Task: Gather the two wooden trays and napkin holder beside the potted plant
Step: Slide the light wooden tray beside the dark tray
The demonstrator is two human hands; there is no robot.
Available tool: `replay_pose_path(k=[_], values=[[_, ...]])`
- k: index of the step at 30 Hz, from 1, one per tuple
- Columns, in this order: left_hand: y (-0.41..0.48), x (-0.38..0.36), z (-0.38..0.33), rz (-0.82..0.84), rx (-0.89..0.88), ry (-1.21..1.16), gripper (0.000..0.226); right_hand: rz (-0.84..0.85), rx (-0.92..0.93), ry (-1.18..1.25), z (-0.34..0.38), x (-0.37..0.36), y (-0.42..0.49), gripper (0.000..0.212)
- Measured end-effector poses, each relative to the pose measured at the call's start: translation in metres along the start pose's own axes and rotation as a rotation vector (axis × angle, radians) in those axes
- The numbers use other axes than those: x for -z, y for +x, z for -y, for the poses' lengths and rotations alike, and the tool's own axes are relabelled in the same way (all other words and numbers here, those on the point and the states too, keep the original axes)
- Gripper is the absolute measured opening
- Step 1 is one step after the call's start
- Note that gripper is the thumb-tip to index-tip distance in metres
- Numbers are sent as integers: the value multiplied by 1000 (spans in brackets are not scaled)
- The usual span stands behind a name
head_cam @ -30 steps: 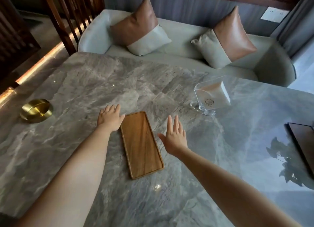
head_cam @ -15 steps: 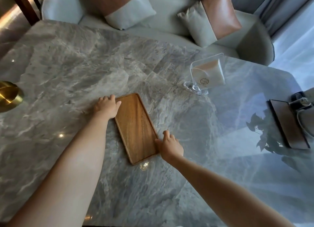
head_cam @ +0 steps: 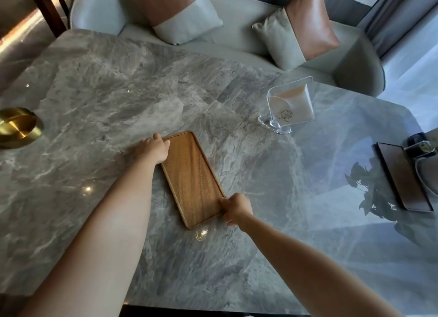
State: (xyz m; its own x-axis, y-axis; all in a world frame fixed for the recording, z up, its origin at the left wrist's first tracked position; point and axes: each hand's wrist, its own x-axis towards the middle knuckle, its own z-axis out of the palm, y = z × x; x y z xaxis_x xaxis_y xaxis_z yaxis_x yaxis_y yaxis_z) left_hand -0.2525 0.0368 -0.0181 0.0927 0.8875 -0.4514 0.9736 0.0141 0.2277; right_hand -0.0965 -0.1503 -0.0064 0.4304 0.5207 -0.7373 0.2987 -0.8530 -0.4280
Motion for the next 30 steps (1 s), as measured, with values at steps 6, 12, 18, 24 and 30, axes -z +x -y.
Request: replay_pose_path(k=[6,12,18,24,30], values=[[-5,14,-19,-29,62,-70,52,-61,83,122,-1,31,0,32],[-15,48,-83,-160,-9,-95,49,-179,198,180,-1,87,-2,33],[-32,81,-183,-274,-103,-114,48,-331,317,293,-14,174,4,28],[-52,80,-302,-313,-244,-84,48,-456,343,375,-60,270,12,21],[-72,45,-418,-241,-376,-49,49,-570,268,450,-130,342,25,21]])
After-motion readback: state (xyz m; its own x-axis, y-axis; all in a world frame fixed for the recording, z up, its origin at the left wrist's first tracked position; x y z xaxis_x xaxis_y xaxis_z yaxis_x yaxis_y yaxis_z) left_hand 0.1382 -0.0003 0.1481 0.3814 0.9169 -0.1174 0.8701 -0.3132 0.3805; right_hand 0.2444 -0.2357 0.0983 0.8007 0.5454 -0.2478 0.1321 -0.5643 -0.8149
